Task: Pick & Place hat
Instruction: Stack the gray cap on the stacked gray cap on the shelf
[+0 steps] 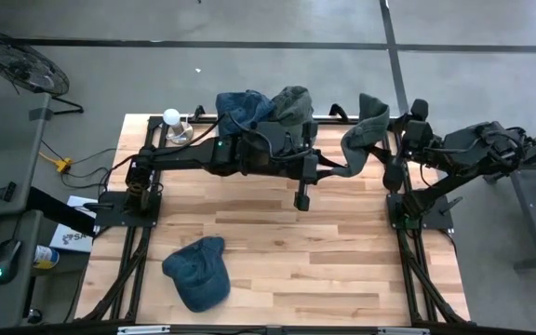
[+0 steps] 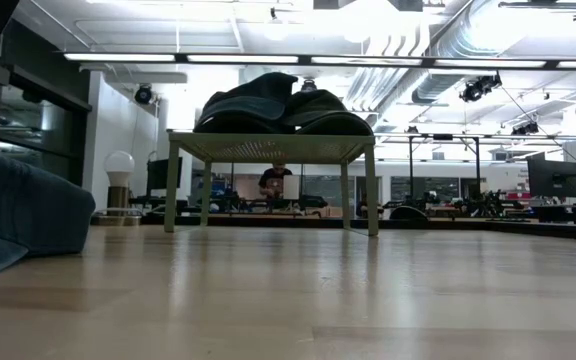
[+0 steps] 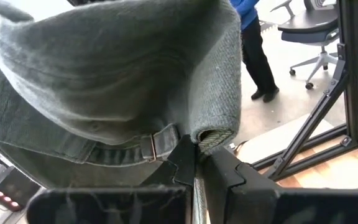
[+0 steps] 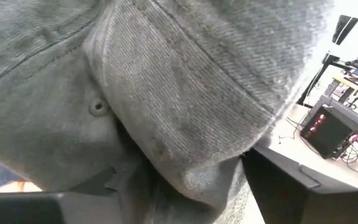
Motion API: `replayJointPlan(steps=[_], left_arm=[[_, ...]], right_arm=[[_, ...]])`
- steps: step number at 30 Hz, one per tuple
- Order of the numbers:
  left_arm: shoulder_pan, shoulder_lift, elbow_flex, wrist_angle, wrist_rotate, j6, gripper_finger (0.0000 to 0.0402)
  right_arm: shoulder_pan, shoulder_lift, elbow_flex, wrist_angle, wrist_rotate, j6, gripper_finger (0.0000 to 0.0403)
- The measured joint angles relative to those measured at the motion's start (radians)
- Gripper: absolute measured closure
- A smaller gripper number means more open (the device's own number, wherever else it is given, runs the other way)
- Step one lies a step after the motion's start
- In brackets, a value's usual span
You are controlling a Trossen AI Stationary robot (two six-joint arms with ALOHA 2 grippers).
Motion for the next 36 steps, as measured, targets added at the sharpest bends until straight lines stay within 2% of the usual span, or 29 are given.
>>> replayJointPlan(steps=[6,14,19,22,29,31,32,36], left_arm=[[0.000,0.000,0.000,0.000,0.000,-0.026,0.0396],[-0.002,0.000,0.000,0.000,-0.021,-0.112,0.0396],[-0.002,0.000,0.000,0.000,-0.063,-0.173,0.0396],[-0.003,0.000,0.000,0.001,-0.123,-0.225,0.0393],[-0.002,0.000,-0.001,-0.009,-0.206,-0.304,0.0348],[-0.009,0.000,-0.001,-0.027,-0.316,-0.312,0.0337],[-0.015,0.000,-0.001,-0.047,-0.409,-0.304,0.0331],[-0.052,-0.012,-0.004,-0.051,-0.880,-0.168,0.0300]], right_arm=[[0.000,0.000,0.000,0.000,-0.001,0.000,0.0241],[0.000,-0.001,0.000,0.000,-0.065,-0.032,0.0384],[0.000,-0.001,0.000,0.000,-0.064,-0.003,0.0389],[0.000,-0.001,0.000,-0.001,-0.037,0.025,0.0395],[0.000,-0.003,0.000,0.000,0.005,0.097,0.0397],[-0.004,-0.008,0.000,0.003,0.027,0.129,0.0397],[-0.012,-0.009,0.000,0.008,0.027,0.148,0.0397],[-0.067,-0.014,0.000,0.028,0.014,0.200,0.0397]])
